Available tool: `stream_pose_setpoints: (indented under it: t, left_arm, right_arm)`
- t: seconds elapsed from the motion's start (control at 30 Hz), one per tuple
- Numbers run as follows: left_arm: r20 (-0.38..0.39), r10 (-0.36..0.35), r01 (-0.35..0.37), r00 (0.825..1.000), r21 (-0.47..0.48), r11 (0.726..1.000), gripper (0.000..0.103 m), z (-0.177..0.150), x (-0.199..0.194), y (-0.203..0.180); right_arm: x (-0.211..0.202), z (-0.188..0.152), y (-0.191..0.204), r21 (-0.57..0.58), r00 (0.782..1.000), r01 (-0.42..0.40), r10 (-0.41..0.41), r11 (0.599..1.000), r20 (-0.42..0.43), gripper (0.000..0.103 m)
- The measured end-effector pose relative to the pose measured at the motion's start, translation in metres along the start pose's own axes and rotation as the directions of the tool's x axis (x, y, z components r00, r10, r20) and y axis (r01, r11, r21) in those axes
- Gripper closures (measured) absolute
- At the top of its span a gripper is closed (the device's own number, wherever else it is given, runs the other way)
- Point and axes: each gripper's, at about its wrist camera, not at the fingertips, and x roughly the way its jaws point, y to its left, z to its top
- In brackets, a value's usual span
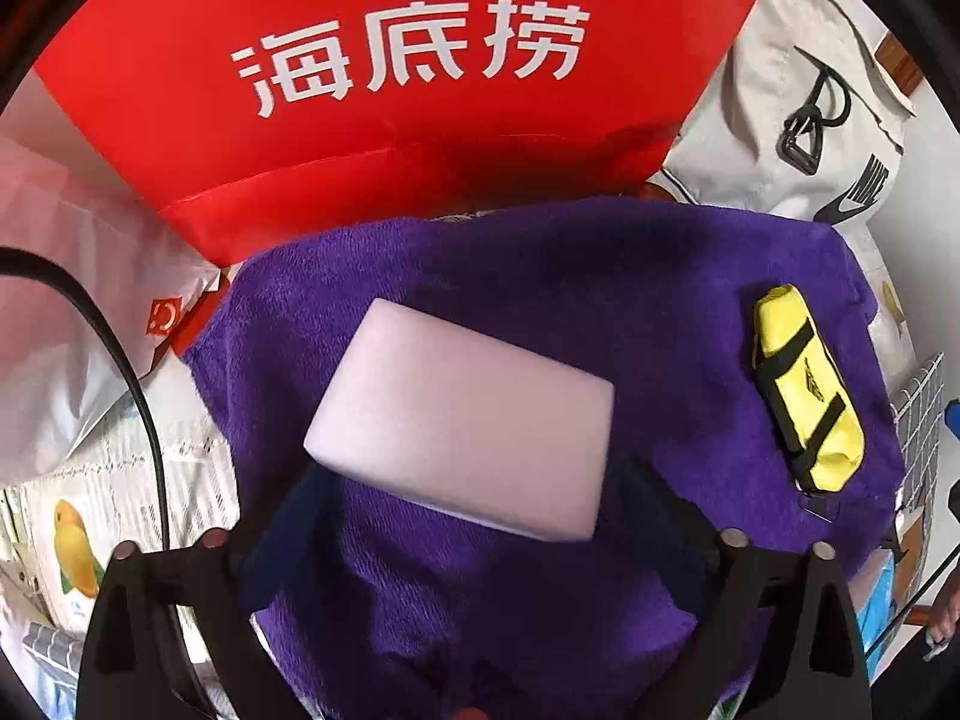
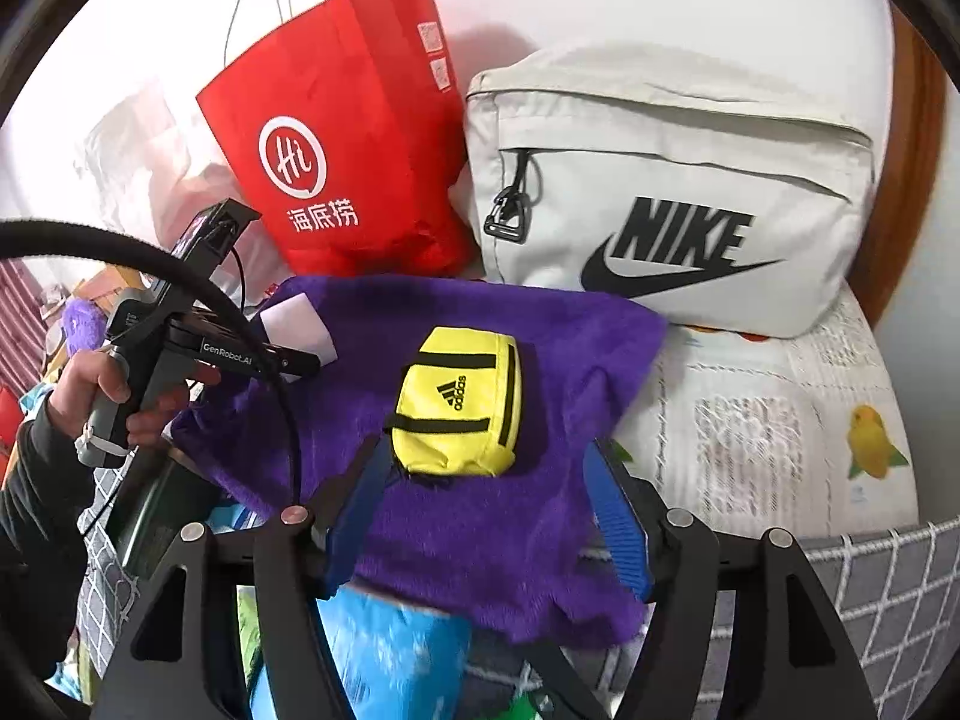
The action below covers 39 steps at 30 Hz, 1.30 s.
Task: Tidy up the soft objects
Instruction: 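Release the pouch and sponge on the towel and withdraw both grippers, then grasp the white tissue with the right gripper while the left gripper approaches the snack bag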
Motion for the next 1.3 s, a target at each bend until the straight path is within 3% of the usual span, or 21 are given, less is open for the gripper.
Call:
stream_pose_setpoints:
  t: [0.23,0.43,0.57,0.77,0.93,1.1,1.2,1.3]
  left_arm:
    - [0.001,-0.002,0.002,1.0,-0.05,0.999,0.002,-0.011,-0.026,-0.001]
    - [0.021,-0.018,0.019,1.0,-0.061,0.998,0.002,-0.033,-0.058,-0.001]
    - [0.025,-0.072,0.074,0.997,-0.08,0.994,0.002,-0.06,-0.072,0.008]
    - [0.07,-0.061,0.066,0.996,-0.07,0.995,0.002,-0.111,-0.105,0.011]
    - [0.08,-0.092,0.099,0.993,-0.097,0.99,0.002,-0.162,-0.13,0.016]
    - [0.06,-0.092,0.1,0.994,-0.142,0.985,0.002,-0.204,-0.137,0.019]
    - [0.043,-0.108,0.113,0.993,-0.16,0.981,0.002,-0.224,-0.139,0.016]
    - [0.051,-0.125,0.132,0.991,-0.182,0.974,0.002,-0.243,-0.144,0.015]
  right_arm:
    - [-0.026,-0.021,-0.006,0.041,0.999,0.032,-0.033,0.999,0.024,0.032]
    - [-0.044,-0.052,-0.019,0.06,0.996,0.09,-0.09,0.994,-0.006,0.03]
    - [-0.047,-0.079,-0.032,0.069,0.991,0.123,-0.119,0.99,-0.056,0.03]
    - [-0.046,-0.108,-0.044,0.061,0.988,0.122,-0.115,0.991,-0.105,0.033]
    - [-0.042,-0.122,-0.037,-0.023,0.988,0.093,-0.095,0.995,-0.121,0.044]
    - [-0.021,-0.128,-0.029,-0.142,0.981,0.095,-0.118,0.985,-0.157,0.048]
    - [-0.011,-0.131,-0.029,-0.175,0.975,0.105,-0.136,0.979,-0.174,0.066]
    - [-0.021,-0.136,-0.025,-0.203,0.973,0.115,-0.152,0.972,-0.176,0.09]
